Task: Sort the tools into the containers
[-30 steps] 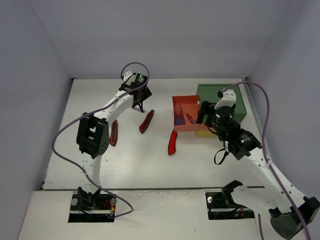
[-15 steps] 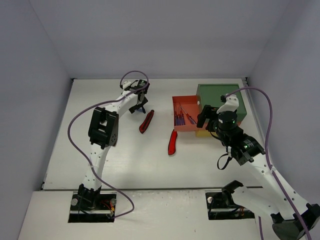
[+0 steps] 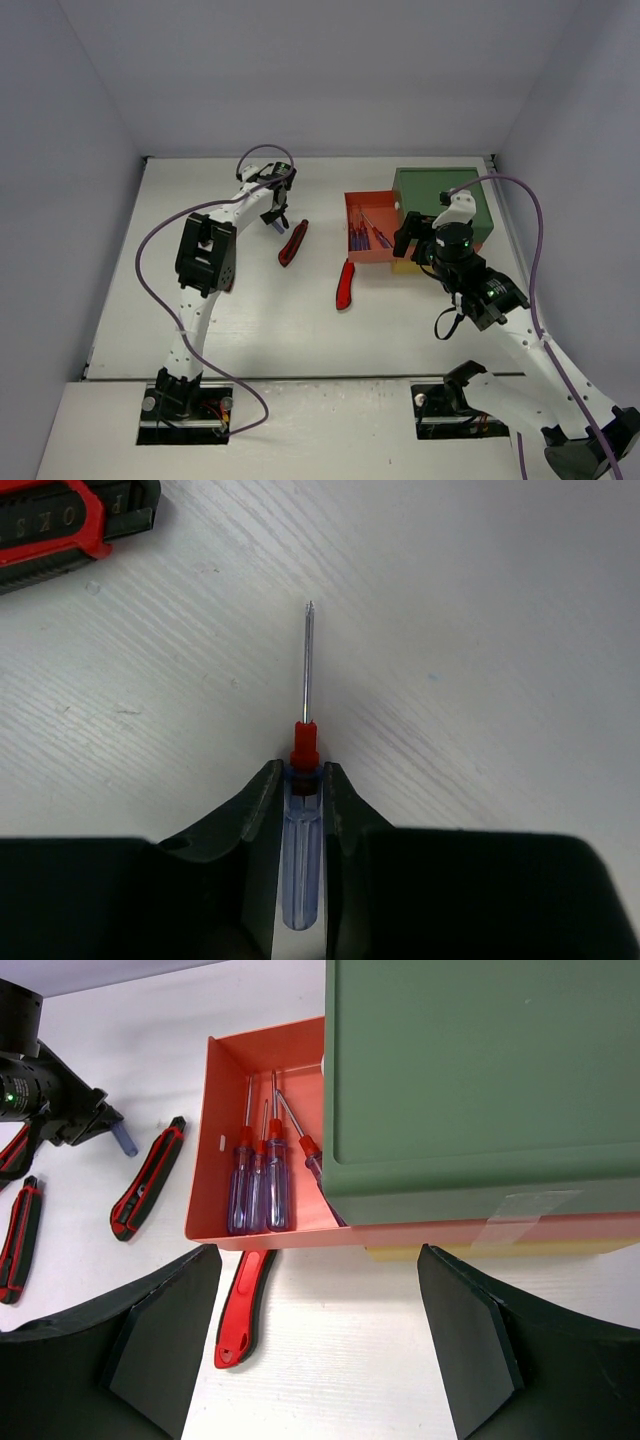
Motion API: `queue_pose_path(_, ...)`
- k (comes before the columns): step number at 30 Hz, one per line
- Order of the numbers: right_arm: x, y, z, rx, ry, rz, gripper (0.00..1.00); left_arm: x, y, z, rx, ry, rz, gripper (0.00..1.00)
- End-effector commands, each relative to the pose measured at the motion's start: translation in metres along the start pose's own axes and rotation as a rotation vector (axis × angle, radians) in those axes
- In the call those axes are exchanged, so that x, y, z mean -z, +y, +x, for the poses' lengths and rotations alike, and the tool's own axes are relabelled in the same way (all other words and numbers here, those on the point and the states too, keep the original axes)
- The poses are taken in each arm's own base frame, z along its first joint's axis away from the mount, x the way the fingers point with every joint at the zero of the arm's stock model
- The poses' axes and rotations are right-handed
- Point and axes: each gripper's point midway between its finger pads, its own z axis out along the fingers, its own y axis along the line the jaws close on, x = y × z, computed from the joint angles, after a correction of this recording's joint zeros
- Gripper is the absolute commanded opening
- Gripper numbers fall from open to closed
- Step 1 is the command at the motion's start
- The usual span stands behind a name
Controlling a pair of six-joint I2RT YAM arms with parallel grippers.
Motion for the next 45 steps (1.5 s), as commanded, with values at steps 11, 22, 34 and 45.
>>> queue_pose_path(11, 0.008, 0.000, -0.040, 0.051, -0.091, 0.020, 0.79, 0.154, -0.083, -0.050, -0.268, -0.055, 0.580, 0.00)
queue_pose_path(22, 0.015, -0.018, -0.097, 0.101, -0.195, 0.154, 0.90, 0.325, -0.148, 0.030, -0.332, 0.064, 1.184, 0.00)
queue_pose_path(34, -0.007, -0.069, -0.129, 0.033, -0.193, 0.273, 0.93, 0.320, -0.183, 0.086, -0.372, 0.150, 1.165, 0.33)
queue_pose_path(45, -0.051, -0.131, -0.154, -0.139, -0.128, 0.243, 0.92, 0.334, -0.151, 0.078, -0.540, 0.067, 1.152, 0.55)
